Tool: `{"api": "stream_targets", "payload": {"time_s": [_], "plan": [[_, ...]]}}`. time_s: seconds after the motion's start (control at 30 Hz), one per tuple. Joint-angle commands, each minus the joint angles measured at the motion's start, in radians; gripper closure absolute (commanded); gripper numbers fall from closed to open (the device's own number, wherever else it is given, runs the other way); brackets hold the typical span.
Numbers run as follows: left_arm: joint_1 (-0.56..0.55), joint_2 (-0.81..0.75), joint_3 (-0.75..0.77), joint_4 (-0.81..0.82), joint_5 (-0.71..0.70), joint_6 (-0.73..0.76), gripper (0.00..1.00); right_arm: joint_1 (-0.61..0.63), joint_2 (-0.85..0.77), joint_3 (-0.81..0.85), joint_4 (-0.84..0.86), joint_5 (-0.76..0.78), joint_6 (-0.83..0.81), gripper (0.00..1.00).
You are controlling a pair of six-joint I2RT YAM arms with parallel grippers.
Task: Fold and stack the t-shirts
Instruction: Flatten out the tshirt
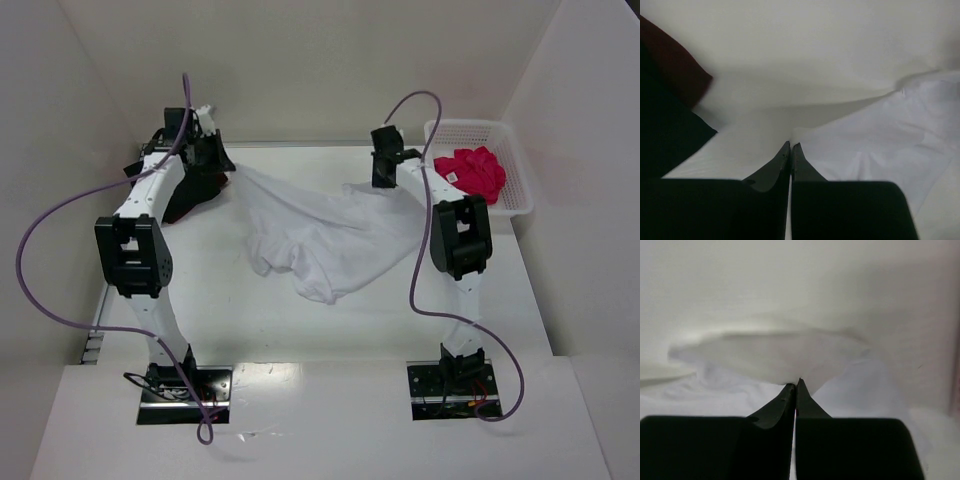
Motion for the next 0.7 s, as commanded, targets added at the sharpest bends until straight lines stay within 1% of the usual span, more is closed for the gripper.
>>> {"api": "stream_targets", "payload": {"time_s": [0.0, 0.03, 0.1, 0.13, 0.2, 0.23, 0.3, 0.37, 0.43, 0.47, 0.53, 0.6, 0.67], "plan": [[0.034, -0.045, 0.237, -0.038, -0.026, 0.052, 1.00, -0.064, -0.153, 0.318, -0.002, 0.030, -0.025, 1.00], [0.034, -0.053, 0.286, -0.056, -0.034, 0.061, 1.00, -0.072, -0.161, 0.388, -0.012, 0.028, -0.045, 1.00], [0.034, -0.076, 0.327, -0.065, -0.030, 0.069, 1.00, -0.072, -0.183, 0.437, -0.014, 0.019, -0.059, 1.00], [0.034, -0.098, 0.367, -0.073, -0.013, 0.069, 1.00, -0.072, -0.212, 0.463, -0.021, 0.014, -0.076, 1.00], [0.034, -0.135, 0.394, -0.086, -0.007, 0.069, 1.00, -0.072, -0.272, 0.487, -0.027, 0.004, -0.082, 1.00], [0.034, -0.164, 0.399, -0.086, -0.007, 0.074, 1.00, -0.072, -0.313, 0.476, -0.013, -0.001, -0.082, 1.00], [0.034, -0.217, 0.400, -0.086, -0.007, 0.082, 1.00, -0.072, -0.388, 0.400, 0.025, -0.015, -0.082, 1.00], [0.034, -0.290, 0.394, -0.086, -0.019, 0.098, 1.00, -0.072, -0.527, 0.307, 0.103, -0.052, -0.082, 1.00], [0.034, -0.338, 0.394, -0.086, -0.063, 0.098, 1.00, -0.072, -0.631, 0.294, 0.115, -0.084, -0.082, 1.00], [0.034, -0.362, 0.404, -0.086, -0.081, 0.098, 1.00, -0.072, -0.652, 0.294, 0.115, -0.097, -0.082, 1.00], [0.034, -0.451, 0.404, -0.086, -0.085, 0.094, 1.00, -0.072, -0.746, 0.285, 0.119, -0.126, -0.082, 1.00], [0.034, -0.553, 0.360, -0.067, -0.115, 0.082, 1.00, -0.072, -0.829, 0.261, 0.124, -0.146, -0.091, 1.00], [0.034, -0.681, 0.265, -0.027, -0.164, 0.060, 1.00, -0.072, -0.910, 0.206, 0.124, -0.147, -0.092, 1.00]]}}
